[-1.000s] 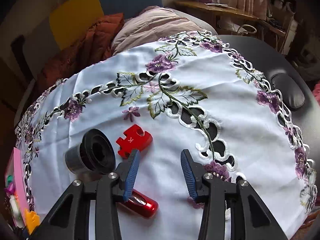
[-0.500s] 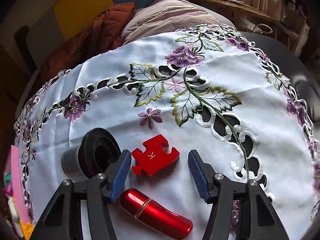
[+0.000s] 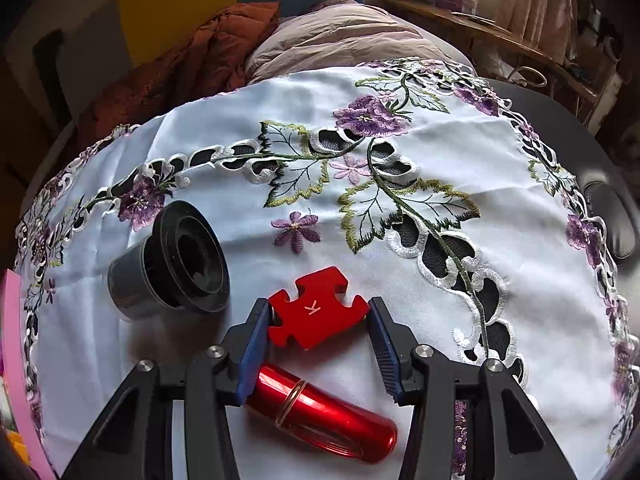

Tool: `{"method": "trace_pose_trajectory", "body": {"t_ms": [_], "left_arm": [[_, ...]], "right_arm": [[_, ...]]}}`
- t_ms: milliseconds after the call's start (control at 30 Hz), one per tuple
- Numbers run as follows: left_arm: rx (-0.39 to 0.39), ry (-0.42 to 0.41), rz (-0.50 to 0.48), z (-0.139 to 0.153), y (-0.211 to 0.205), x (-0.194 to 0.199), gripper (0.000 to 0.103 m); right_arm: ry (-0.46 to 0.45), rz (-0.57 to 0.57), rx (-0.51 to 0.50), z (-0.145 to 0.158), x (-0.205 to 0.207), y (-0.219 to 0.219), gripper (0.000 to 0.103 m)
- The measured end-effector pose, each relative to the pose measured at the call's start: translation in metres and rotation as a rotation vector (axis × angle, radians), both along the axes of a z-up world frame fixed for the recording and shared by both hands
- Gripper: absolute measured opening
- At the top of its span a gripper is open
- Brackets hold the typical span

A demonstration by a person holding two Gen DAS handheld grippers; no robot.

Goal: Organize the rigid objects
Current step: 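Carry the orange toy into the tray with left tool while right grasps red puzzle piece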

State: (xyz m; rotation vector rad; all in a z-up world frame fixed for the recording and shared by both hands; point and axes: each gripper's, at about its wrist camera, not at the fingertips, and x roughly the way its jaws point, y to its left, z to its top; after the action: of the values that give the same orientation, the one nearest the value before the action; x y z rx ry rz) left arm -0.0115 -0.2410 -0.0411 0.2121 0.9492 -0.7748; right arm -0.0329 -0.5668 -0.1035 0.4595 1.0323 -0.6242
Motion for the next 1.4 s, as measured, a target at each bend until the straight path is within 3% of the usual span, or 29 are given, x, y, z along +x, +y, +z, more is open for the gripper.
{"method": "trace_pose_trajectory", "body": {"t_ms": [433, 667, 900, 1233, 1400], "left_arm": [[-0.005, -0.112, 0.178, 0.035, 0.071, 0.014, 0.026], [0.028, -0.138, 0.294, 0.037, 0.113, 0.024, 0.026], [0.051, -0.098, 0.378, 0.023, 0.146, 0.033, 0.026], [0.012, 0.037, 0.497, -0.006, 0.198, 0.055, 0.026], [0.03, 0.07, 0.525, -0.019, 0.208, 0.064, 0.026]], "right_arm": [[0.016, 0.017, -0.041, 0.0, 0.002, 0.003, 0.049], [0.023, 0.027, -0.063, 0.0, 0.003, 0.006, 0.049], [0.018, 0.025, -0.057, 0.0, 0.001, 0.005, 0.049], [0.026, 0.033, -0.066, 0.0, 0.003, 0.006, 0.049], [0.032, 0.039, -0.072, 0.0, 0.004, 0.007, 0.049]]}}
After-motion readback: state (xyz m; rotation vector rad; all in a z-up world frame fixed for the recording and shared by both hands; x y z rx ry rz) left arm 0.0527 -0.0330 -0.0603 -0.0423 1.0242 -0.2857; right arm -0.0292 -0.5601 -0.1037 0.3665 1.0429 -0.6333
